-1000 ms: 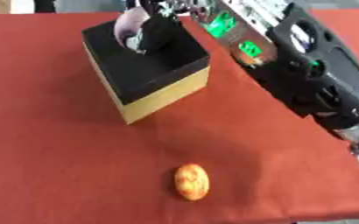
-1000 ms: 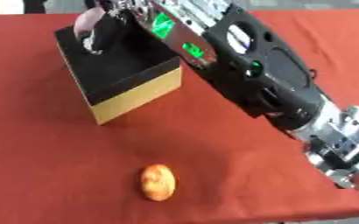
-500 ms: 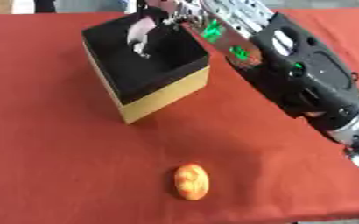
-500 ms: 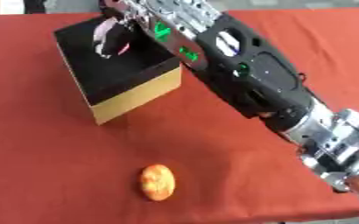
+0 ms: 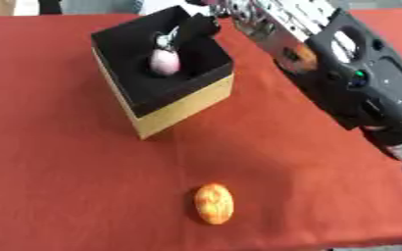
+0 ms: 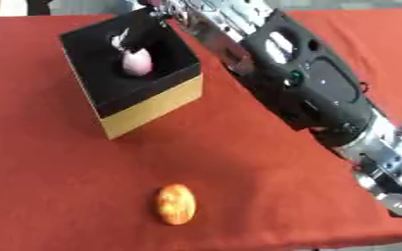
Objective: Pick up objects on the table and place them in the box.
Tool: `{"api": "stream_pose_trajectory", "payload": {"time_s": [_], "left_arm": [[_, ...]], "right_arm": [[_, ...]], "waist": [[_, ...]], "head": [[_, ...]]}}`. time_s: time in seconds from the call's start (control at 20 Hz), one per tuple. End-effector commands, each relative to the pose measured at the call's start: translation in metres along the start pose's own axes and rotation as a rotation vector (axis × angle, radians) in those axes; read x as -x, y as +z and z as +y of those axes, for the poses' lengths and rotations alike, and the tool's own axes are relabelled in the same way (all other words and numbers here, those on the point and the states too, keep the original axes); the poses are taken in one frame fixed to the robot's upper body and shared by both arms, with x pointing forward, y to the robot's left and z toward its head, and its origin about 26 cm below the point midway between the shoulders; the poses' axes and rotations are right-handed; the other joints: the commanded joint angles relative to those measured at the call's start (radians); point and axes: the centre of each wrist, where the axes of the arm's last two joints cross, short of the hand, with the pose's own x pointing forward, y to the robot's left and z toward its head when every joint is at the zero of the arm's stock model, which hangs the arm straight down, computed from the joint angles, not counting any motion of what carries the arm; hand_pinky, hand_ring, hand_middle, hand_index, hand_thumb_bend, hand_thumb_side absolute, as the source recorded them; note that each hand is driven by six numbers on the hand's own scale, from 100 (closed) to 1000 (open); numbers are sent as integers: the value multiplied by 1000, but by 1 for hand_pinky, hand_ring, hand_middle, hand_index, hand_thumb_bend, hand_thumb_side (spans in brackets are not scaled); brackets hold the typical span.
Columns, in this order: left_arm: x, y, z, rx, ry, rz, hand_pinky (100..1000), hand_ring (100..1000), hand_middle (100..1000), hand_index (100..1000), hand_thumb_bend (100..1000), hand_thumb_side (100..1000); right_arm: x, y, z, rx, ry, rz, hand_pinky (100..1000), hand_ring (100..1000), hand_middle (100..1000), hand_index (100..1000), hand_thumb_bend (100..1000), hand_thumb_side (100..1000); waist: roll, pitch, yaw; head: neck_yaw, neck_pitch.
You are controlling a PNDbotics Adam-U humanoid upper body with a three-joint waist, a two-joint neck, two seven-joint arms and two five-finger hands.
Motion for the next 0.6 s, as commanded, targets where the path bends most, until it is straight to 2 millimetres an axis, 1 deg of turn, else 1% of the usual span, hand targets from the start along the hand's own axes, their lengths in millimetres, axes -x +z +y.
{"api": "stream_pose_trajectory", "payload": {"time_s": [0.05, 0.15, 0.2, 0.35, 0.45, 0.6], "left_arm": [[-4, -6, 5, 2, -11, -30, 620, 932, 797, 863, 100, 356], [-4, -5, 5, 0, -14, -29, 620, 932, 797, 863, 100, 356], [-4, -5, 5, -2, -16, -29, 621, 932, 797, 863, 100, 357], [-4, -5, 7, -5, -22, -28, 621, 932, 797, 863, 100, 356], [-4, -5, 8, -9, -26, -27, 621, 932, 796, 863, 100, 354], [-3, -4, 9, -13, -33, -27, 621, 931, 796, 863, 100, 351]], "right_arm": [[9, 22, -23, 37, -27, 65, 863, 893, 840, 937, 297, 720], [11, 43, -36, 115, -6, 48, 861, 889, 837, 936, 292, 699], [13, 55, -41, 153, 3, 36, 858, 884, 832, 933, 292, 661], [22, 99, -53, 255, 31, -14, 858, 877, 830, 932, 291, 632], [34, 112, -56, 262, 51, -32, 856, 865, 825, 930, 300, 607], [57, 121, -53, 255, 93, -53, 842, 836, 800, 914, 316, 589]], "waist": [[7, -21, -2], [7, -22, -5], [7, -22, -7], [5, -22, -14], [4, -22, -17], [3, -23, -23]], "head": [[5, 5], [7, 5], [9, 5], [18, 5], [26, 5], [37, 5]]}}
